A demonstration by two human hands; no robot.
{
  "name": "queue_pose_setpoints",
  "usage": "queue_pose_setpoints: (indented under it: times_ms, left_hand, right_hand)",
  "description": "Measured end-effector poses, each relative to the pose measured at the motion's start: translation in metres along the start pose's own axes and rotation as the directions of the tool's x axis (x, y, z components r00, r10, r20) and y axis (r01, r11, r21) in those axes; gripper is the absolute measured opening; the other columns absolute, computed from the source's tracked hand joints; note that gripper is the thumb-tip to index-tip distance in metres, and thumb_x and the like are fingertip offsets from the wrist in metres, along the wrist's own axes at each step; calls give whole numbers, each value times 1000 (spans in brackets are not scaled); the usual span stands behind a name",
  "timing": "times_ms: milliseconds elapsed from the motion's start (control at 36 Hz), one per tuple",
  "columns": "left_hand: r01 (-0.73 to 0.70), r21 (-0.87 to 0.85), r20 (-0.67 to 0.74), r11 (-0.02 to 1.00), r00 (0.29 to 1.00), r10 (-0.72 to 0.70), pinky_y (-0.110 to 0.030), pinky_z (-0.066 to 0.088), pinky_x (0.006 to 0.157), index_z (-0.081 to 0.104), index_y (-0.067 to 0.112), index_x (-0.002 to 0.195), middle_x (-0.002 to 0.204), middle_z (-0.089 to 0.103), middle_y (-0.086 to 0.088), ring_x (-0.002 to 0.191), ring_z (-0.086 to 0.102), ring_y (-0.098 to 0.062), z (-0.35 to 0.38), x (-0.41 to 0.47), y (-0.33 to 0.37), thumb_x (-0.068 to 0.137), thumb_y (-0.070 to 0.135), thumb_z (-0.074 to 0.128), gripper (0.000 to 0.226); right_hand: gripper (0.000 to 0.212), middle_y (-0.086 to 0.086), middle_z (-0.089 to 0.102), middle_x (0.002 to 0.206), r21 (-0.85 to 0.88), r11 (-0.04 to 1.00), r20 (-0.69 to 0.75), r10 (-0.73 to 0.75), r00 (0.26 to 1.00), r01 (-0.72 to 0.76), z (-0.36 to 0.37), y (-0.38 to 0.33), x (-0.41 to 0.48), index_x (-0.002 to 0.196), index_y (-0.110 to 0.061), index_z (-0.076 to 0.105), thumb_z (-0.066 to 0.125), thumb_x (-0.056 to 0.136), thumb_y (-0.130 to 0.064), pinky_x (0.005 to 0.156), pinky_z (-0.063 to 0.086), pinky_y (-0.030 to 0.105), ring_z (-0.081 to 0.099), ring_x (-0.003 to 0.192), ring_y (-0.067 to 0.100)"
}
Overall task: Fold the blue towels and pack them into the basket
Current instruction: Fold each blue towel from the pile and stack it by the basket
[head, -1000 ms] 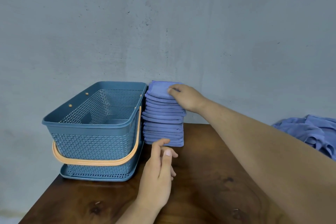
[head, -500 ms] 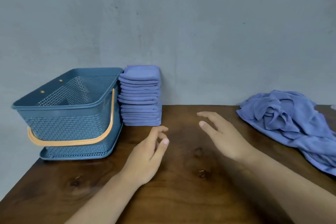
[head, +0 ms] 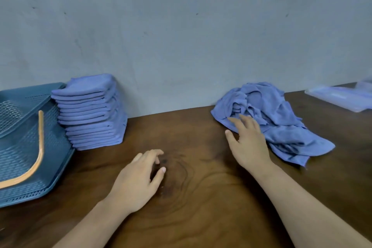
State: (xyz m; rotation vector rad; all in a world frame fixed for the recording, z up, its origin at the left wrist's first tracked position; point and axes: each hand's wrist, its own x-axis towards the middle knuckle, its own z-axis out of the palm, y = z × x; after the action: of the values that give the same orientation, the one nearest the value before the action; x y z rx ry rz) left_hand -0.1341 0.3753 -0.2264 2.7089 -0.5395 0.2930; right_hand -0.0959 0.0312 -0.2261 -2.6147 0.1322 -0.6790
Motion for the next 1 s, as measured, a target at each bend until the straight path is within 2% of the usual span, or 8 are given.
queue_pose_setpoints:
  times_ms: [222, 306, 361, 500, 611, 750, 861, 1000]
  left_hand:
    - [14, -50, 8, 999, 1000, -14, -17, 47, 75, 41, 49, 141, 111, 51, 31, 104, 53, 3, 9, 12, 7, 103, 54, 52, 40]
    - [22, -87, 2, 996, 1000, -22, -15, 45, 73, 39, 52, 138, 106, 50, 31, 99, 55, 5, 5, 10, 8, 104, 50, 53, 36]
    - [24, -115, 3, 993, 1000, -24, -15, 45, 72, 40, 51, 138, 105, 51, 30, 96, 55, 6, 4, 10, 7, 105, 50, 53, 36]
    - [18, -201, 12, 979, 1000, -16, -17, 46, 72, 39, 51, 139, 117, 53, 31, 100, 57, 0, 2, 12, 4, 105, 48, 53, 37]
    - [12, -294, -28, 956, 999, -22, -17, 46, 76, 40, 53, 135, 119, 56, 29, 109, 58, -1, 0, 9, 2, 105, 45, 55, 34]
    - [-18, -379, -111, 925, 993, -26, -31, 55, 81, 49, 48, 132, 114, 59, 19, 104, 61, -11, 2, 8, -3, 106, 38, 57, 29]
    - [-31, -382, -132, 924, 991, -21, -27, 51, 90, 54, 43, 128, 118, 54, 26, 115, 58, -8, 1, 6, -4, 107, 32, 51, 23]
    - [-67, -329, -86, 942, 996, 40, -26, 39, 114, 56, 41, 137, 140, 51, 34, 139, 45, 3, -1, 8, -2, 106, 59, 35, 42]
  right_hand:
    - [56, 12, 28, 170, -223, 972, -45, 71, 996, -79, -4, 5, 79, 152, -46, 46, 57, 98, -60, 120, 26, 59, 18, 157, 42]
    - [31, 4, 63, 133, -252, 965, 34, 86, 996, -75, 0, -1, 94, 126, -39, 65, 52, 99, -49, 115, 29, 59, 48, 135, 34]
    - [17, 1, 70, 102, -170, 985, -11, 8, 1000, -9, 3, -12, 88, 104, -28, 67, 52, 98, -30, 111, 35, 54, 61, 107, 31]
    - [50, -8, 47, 161, 316, 936, 186, -222, 957, 155, 2, -60, 40, 158, -24, 47, 55, 108, -24, 114, 41, 29, 48, 141, 11]
    - [49, -28, 44, 155, 481, 841, 295, -421, 858, 247, 6, -87, -6, 156, -32, 50, 58, 108, -27, 114, 31, 9, 38, 140, -14]
    - [35, -31, 64, 135, 604, 790, 343, -374, 862, 103, 3, -90, -25, 141, -41, 63, 59, 108, -34, 103, 52, 23, 62, 120, -6]
    - [37, -21, 55, 148, 297, 937, 204, -249, 947, 183, 10, -71, -14, 144, -40, 56, 52, 108, -38, 114, 43, 32, 49, 135, 6]
    - [60, -3, 15, 175, -102, 979, 523, -96, 847, 174, 22, -59, -19, 164, -47, 20, 28, 107, -65, 130, 12, 48, 7, 161, 28]
